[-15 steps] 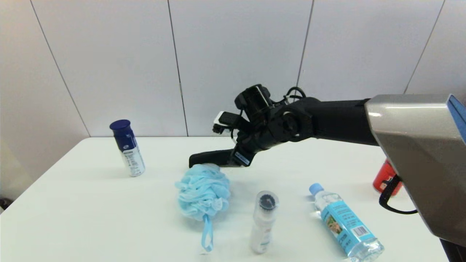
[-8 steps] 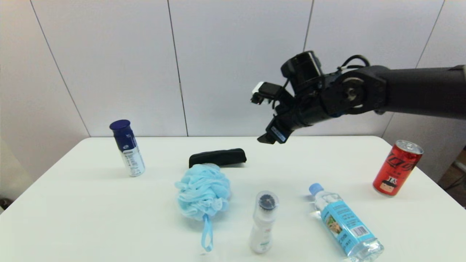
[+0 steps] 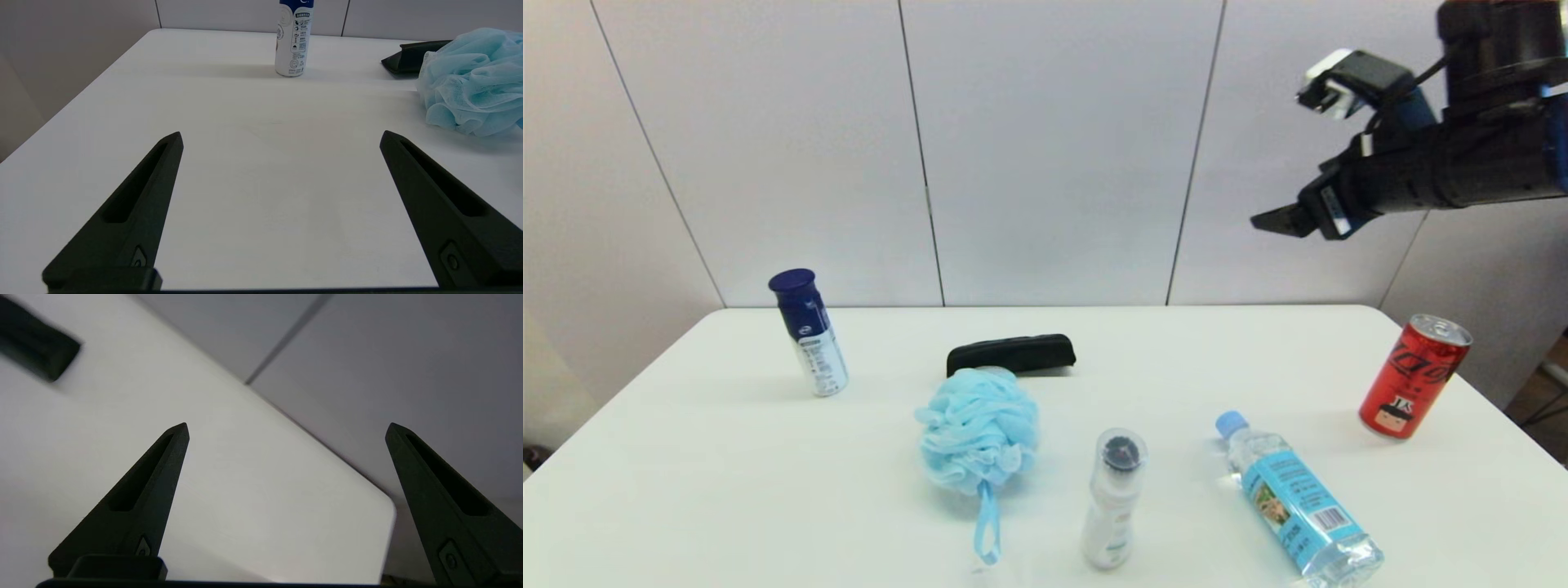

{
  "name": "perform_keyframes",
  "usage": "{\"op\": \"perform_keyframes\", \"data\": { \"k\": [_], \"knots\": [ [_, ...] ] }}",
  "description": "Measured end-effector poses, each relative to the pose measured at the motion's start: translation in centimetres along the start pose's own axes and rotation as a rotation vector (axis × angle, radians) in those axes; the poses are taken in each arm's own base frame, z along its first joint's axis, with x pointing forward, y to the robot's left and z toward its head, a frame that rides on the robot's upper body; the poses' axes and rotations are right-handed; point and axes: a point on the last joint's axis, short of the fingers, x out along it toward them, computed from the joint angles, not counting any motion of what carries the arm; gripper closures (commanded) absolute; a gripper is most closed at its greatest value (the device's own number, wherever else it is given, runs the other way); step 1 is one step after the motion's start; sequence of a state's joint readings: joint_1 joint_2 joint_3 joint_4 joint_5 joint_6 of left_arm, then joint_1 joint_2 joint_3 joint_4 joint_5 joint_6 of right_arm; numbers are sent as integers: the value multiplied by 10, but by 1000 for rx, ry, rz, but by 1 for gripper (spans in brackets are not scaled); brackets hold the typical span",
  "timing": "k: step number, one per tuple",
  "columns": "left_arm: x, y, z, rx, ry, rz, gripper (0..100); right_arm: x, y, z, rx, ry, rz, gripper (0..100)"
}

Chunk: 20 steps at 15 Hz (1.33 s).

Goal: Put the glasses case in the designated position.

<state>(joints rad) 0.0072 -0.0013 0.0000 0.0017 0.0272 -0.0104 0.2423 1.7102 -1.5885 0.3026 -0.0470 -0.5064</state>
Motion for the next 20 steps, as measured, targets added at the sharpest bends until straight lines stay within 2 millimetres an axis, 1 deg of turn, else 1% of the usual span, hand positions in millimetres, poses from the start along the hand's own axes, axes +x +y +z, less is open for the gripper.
{"op": "perform_keyframes", "data": {
  "k": [1, 3, 4, 6, 9, 15, 17, 20],
  "knots": [
    [0, 0, 0, 0, 0, 0, 0, -15, -9, -4, 40, -18, -43, 0],
    [0, 0, 0, 0, 0, 0, 0, -41, -20, -15, 122, -41, -111, 0],
    [0, 0, 0, 0, 0, 0, 0, -54, -23, -21, 166, -58, -141, 0],
    [0, 0, 0, 0, 0, 0, 0, -76, -20, -33, 245, -101, -180, 0],
    [0, 0, 0, 0, 0, 0, 0, -107, -9, -51, 317, -205, -226, 0],
    [0, 0, 0, 0, 0, 0, 0, -159, 20, -92, 337, -374, -305, 0],
    [0, 0, 0, 0, 0, 0, 0, -173, 33, -112, 371, -395, -307, 0],
    [0, 0, 0, 0, 0, 0, 0, -188, 55, -144, 444, -397, -300, 0]
  ]
}}
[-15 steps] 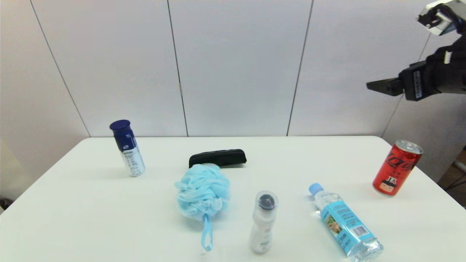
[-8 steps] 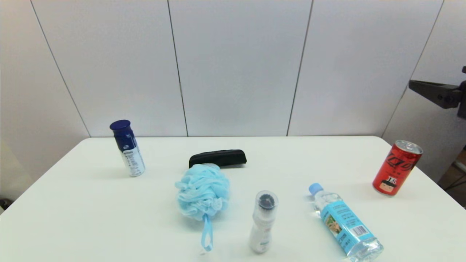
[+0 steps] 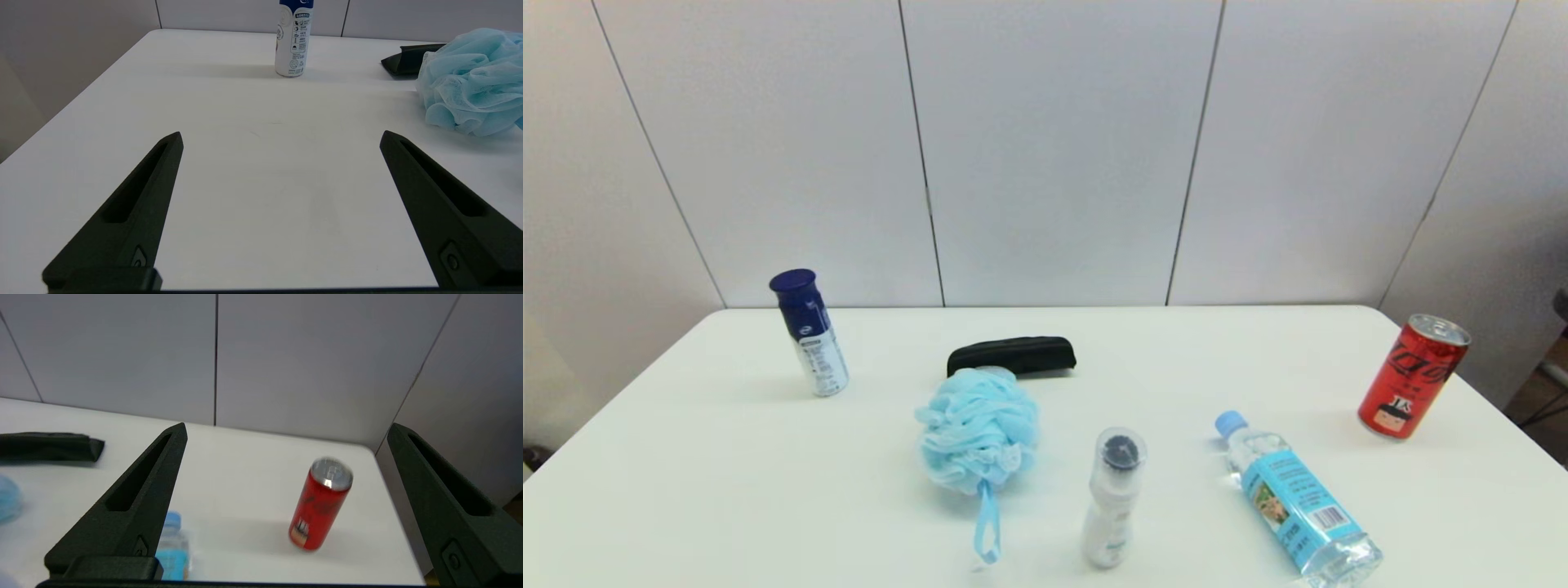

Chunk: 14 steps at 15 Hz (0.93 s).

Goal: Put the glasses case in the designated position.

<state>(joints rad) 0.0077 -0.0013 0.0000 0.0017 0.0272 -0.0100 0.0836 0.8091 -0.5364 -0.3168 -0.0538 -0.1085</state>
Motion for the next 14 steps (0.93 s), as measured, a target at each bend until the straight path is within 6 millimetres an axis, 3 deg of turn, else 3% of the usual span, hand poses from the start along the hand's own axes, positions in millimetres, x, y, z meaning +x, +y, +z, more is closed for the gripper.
{"op": "perform_keyframes", "data": {
  "k": [6, 14],
  "knots": [
    [0, 0, 0, -1, 0, 0, 0, -46, 1, -42, 85, -24, -39, 0],
    [0, 0, 0, 0, 0, -1, 0, -84, 4, -85, 82, -86, -97, 0]
  ]
}}
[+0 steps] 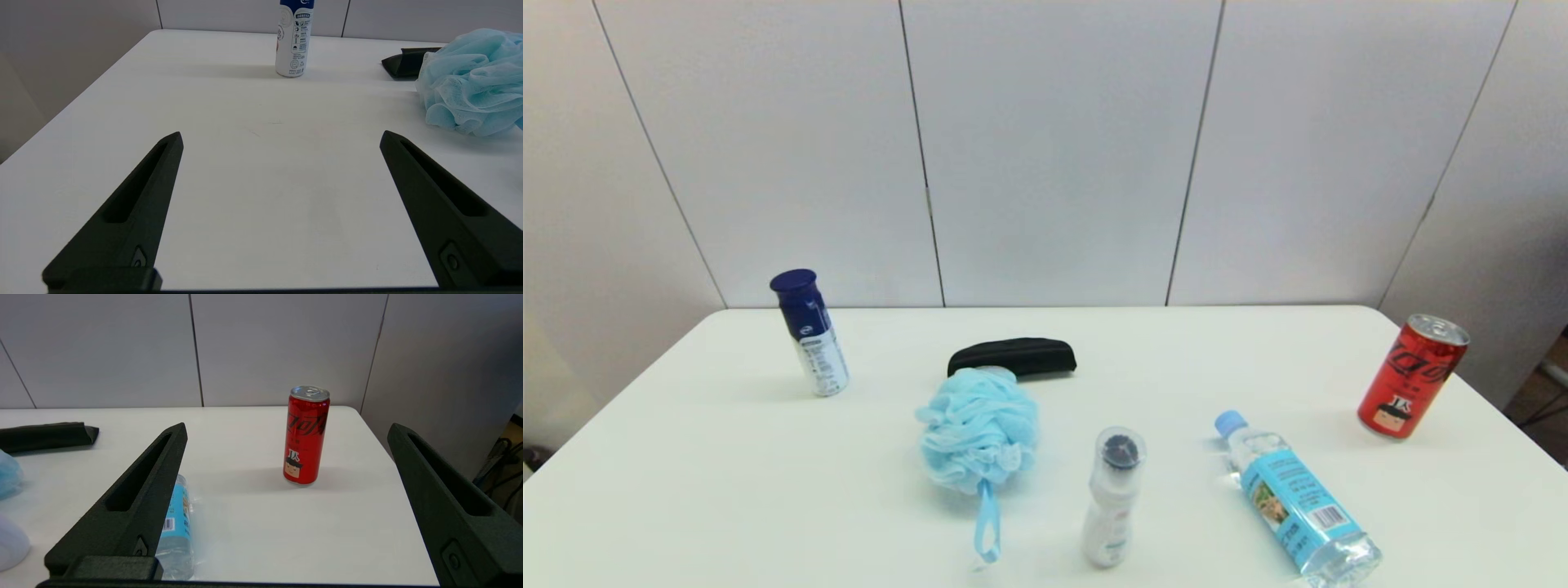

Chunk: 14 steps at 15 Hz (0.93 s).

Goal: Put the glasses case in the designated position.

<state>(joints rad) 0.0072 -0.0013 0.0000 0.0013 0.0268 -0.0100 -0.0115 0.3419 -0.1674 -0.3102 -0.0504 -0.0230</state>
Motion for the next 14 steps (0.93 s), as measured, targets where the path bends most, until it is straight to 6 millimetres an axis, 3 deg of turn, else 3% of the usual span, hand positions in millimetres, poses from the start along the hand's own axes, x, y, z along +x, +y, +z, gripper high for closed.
{"op": "perform_keyframes", "data": {
  "k": [5, 14],
  "knots": [
    [0, 0, 0, 0, 0, 0, 0, -16, 0, -26, 1, -26, 3, 0],
    [0, 0, 0, 0, 0, 0, 0, -34, 1, -69, -8, 85, 45, 0]
  ]
}}
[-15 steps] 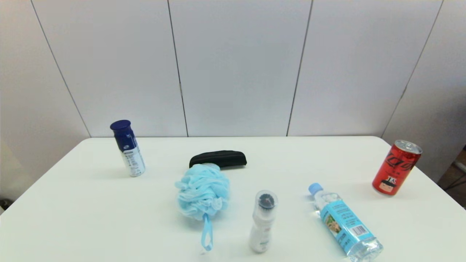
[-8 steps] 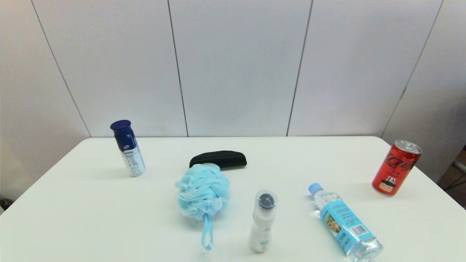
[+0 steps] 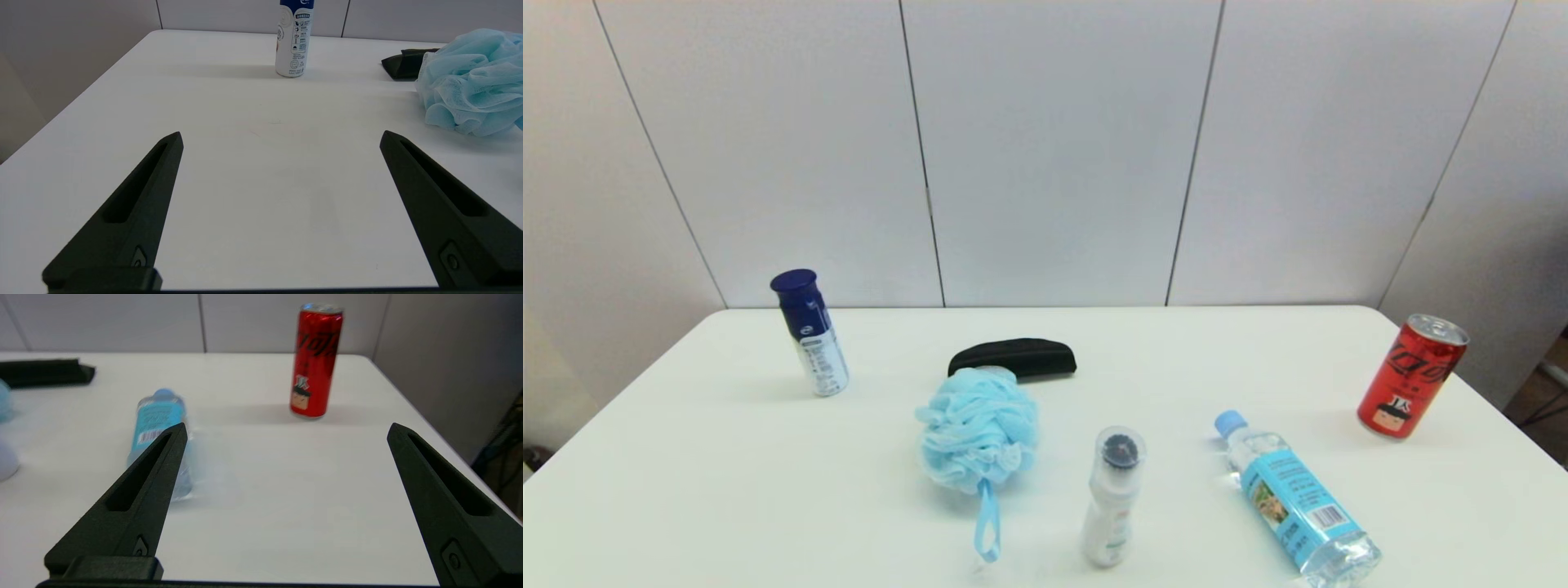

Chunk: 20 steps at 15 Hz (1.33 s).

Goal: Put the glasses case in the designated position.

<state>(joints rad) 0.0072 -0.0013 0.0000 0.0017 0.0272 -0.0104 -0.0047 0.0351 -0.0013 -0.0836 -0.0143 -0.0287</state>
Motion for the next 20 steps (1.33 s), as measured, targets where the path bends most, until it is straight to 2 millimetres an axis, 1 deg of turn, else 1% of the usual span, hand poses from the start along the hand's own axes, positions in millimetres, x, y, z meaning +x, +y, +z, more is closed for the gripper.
{"op": "perform_keyframes", "data": {
  "k": [2, 3, 8, 20],
  "knots": [
    [0, 0, 0, 0, 0, 0, 0, -2, 0, -9, 4, 60, 10, 0],
    [0, 0, 0, 0, 0, 0, 0, -2, 0, -10, -1, 59, 12, 0],
    [0, 0, 0, 0, 0, 0, 0, -3, 0, -10, 35, 49, 10, 0],
    [0, 0, 0, 0, 0, 0, 0, -3, 0, -10, 41, 47, 10, 0]
  ]
}}
